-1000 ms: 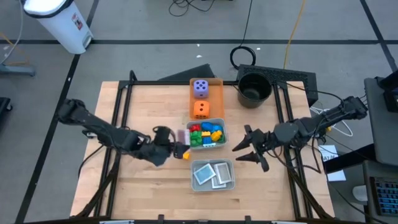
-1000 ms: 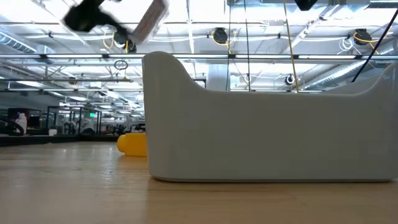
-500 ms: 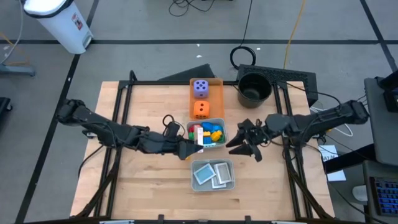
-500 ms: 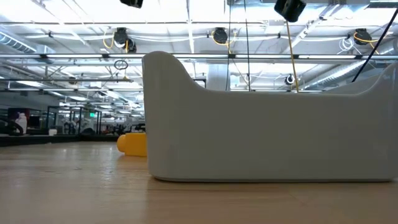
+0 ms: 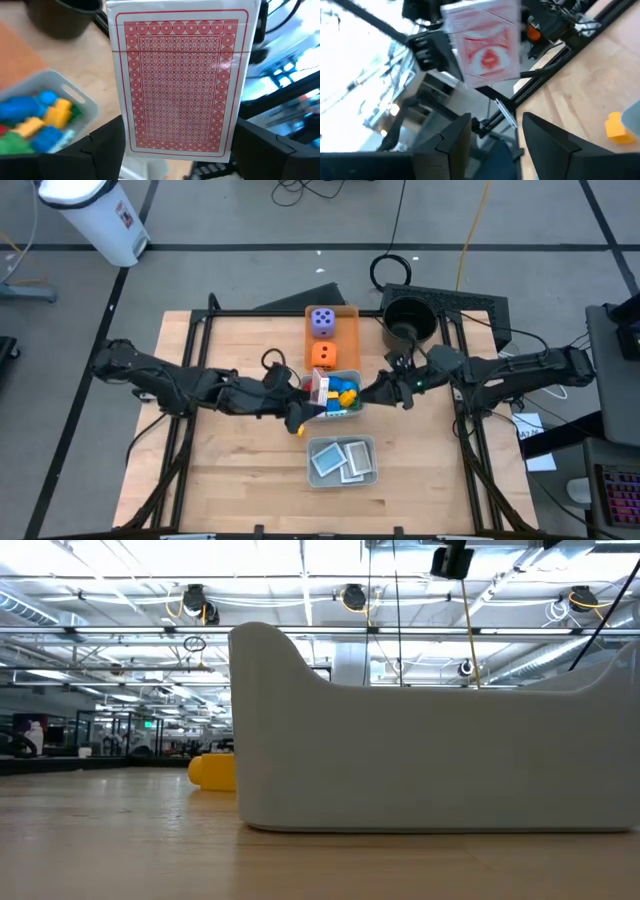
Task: Pick & Place Toys
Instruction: Put the red card pack into the bottom gray bin
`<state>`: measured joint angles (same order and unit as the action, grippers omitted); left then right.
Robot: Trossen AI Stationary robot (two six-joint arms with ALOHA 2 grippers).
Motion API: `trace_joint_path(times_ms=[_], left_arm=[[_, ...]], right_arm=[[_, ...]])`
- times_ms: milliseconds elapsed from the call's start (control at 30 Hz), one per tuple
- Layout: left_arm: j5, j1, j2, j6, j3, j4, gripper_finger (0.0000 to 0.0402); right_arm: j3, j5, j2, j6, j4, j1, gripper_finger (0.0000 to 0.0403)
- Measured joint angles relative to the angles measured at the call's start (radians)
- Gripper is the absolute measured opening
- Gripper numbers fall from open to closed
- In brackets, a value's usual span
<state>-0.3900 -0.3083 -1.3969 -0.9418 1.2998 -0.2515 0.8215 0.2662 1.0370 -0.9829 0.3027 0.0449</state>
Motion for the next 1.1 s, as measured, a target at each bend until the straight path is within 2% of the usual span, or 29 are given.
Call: trace_joint_path(times_ms=[200, 400, 633, 833, 1100], left_arm=[[0.08, 0.042, -0.099, 0.095, 0.245, -0.35, 0.0298], [0.185, 0.074, -0.261, 0.179, 0.478, -0.674, 0.0298], [0.245, 0.093, -0.41, 0.254, 0.675, -0.949, 0.0298], [0.252, 0.096, -0.475, 0.283, 0.775, -1.094, 0.0298], [0.262, 0.097, -0.496, 0.293, 0.787, -1.152, 0.0298]], right_arm=[[0.0, 0.035, 0.067, -0.121, 0.066, -0.02, 0.0171], [0.0, 0.051, 0.146, -0.135, 0.191, -0.02, 0.0171], [0.0, 0.052, 0.198, -0.221, 0.198, -0.024, 0.0171], [0.0, 0.024, 0.23, -0.24, 0.193, -0.024, 0.0171], [0.0, -0.004, 0.286, -0.298, 0.263, -0.024, 0.0171]])
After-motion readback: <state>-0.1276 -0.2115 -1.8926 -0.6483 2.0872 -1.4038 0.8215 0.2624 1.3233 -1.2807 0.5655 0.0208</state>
